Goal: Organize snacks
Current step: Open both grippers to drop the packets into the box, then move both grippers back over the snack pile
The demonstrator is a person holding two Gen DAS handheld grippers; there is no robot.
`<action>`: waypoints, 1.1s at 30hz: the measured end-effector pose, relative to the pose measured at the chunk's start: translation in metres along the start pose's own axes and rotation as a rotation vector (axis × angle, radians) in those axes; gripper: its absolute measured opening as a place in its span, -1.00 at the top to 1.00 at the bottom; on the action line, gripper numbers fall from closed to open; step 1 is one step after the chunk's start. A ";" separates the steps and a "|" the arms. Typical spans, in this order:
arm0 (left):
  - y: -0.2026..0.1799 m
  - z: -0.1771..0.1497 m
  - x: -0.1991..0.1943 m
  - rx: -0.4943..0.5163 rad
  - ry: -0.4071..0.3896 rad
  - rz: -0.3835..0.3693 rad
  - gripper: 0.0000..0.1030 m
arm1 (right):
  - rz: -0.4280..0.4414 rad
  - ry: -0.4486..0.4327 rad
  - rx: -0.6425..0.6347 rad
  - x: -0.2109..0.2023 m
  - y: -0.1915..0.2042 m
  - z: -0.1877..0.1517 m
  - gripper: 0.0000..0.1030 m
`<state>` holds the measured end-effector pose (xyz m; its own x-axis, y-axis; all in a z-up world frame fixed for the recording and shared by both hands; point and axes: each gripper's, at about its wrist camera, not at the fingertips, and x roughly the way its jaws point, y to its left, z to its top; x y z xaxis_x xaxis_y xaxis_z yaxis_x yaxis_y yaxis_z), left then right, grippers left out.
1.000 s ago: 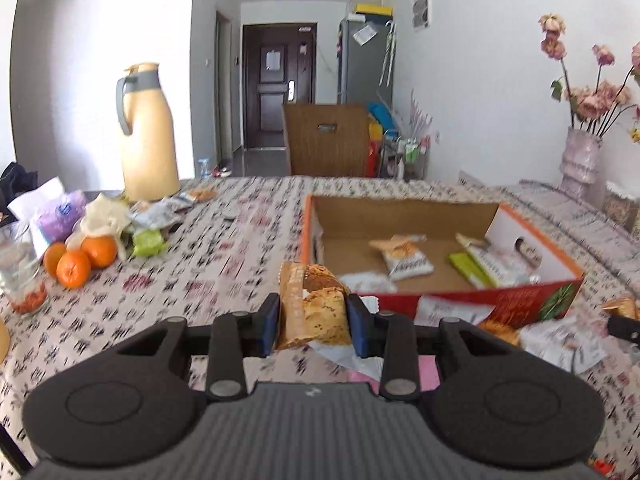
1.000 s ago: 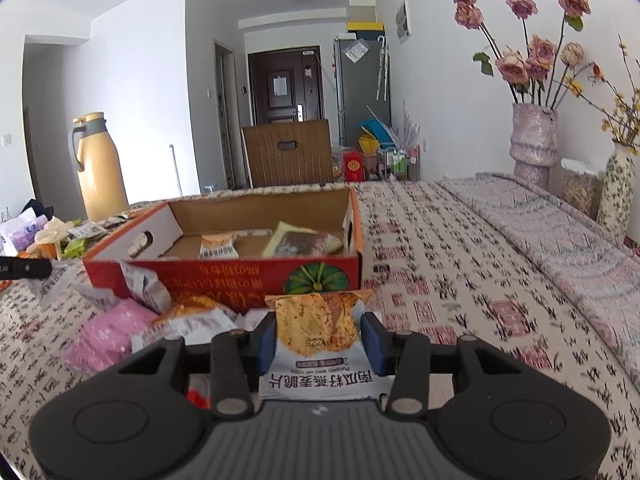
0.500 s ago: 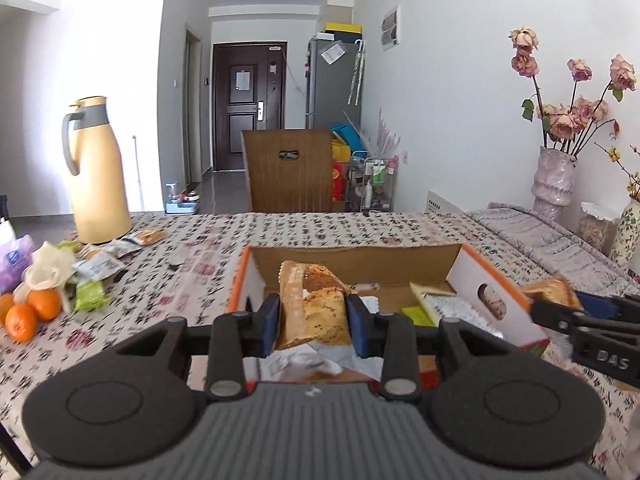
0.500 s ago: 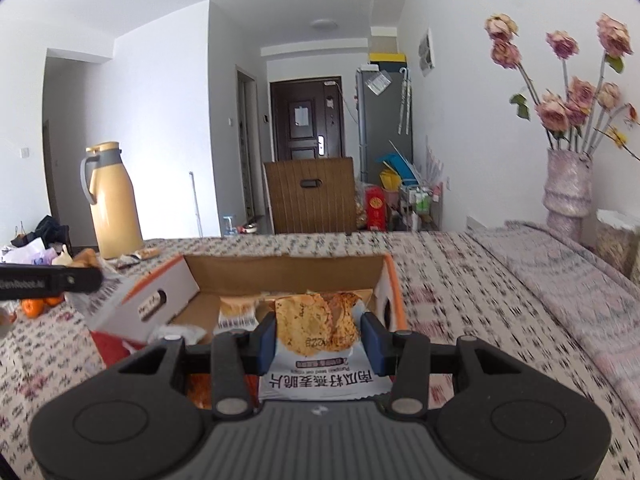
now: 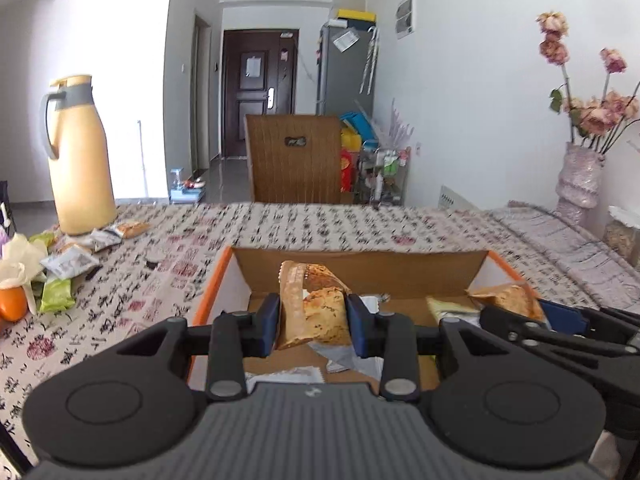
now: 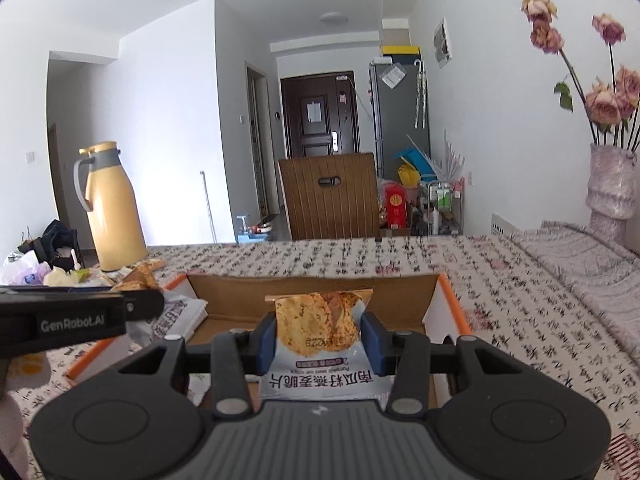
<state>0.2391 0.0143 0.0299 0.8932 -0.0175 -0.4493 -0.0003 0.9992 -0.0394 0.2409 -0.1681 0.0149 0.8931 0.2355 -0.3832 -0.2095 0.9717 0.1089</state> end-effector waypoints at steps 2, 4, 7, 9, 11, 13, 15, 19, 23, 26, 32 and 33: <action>0.003 -0.003 0.008 -0.004 0.027 -0.002 0.31 | 0.003 0.026 0.016 0.007 -0.004 -0.004 0.16; 0.005 -0.005 0.012 -0.006 0.043 -0.002 0.31 | 0.002 0.046 0.020 0.012 -0.006 -0.006 0.16; 0.007 -0.007 0.013 -0.008 0.051 -0.002 0.29 | -0.017 0.066 0.022 0.017 -0.007 -0.011 0.14; 0.009 -0.008 0.013 -0.011 0.056 0.004 0.27 | -0.024 0.073 0.034 0.018 -0.010 -0.012 0.10; 0.010 -0.008 0.011 -0.019 0.050 0.015 0.10 | -0.032 0.072 0.043 0.017 -0.012 -0.013 -0.13; 0.011 -0.007 0.009 -0.028 0.039 0.023 -0.26 | -0.043 0.061 0.047 0.015 -0.013 -0.013 -0.46; 0.011 -0.008 0.005 -0.032 0.015 0.056 -0.82 | -0.052 0.046 0.049 0.012 -0.013 -0.013 -0.60; 0.012 -0.006 0.002 -0.049 -0.004 0.069 -1.00 | -0.058 0.038 0.062 0.010 -0.016 -0.014 -0.97; 0.014 -0.005 0.002 -0.057 0.004 0.068 -1.00 | -0.062 0.036 0.074 0.010 -0.019 -0.014 -1.00; 0.014 -0.005 0.002 -0.057 0.002 0.067 -1.00 | -0.063 0.034 0.078 0.009 -0.020 -0.013 -1.00; 0.013 -0.004 0.000 -0.060 0.003 0.070 -1.00 | -0.063 0.028 0.081 0.008 -0.020 -0.011 -1.00; 0.013 -0.004 0.000 -0.060 0.003 0.071 -1.00 | -0.064 0.026 0.081 0.007 -0.020 -0.010 -1.00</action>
<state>0.2370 0.0268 0.0264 0.8884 0.0534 -0.4559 -0.0911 0.9940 -0.0610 0.2472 -0.1853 0.0004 0.8927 0.1740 -0.4157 -0.1181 0.9805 0.1570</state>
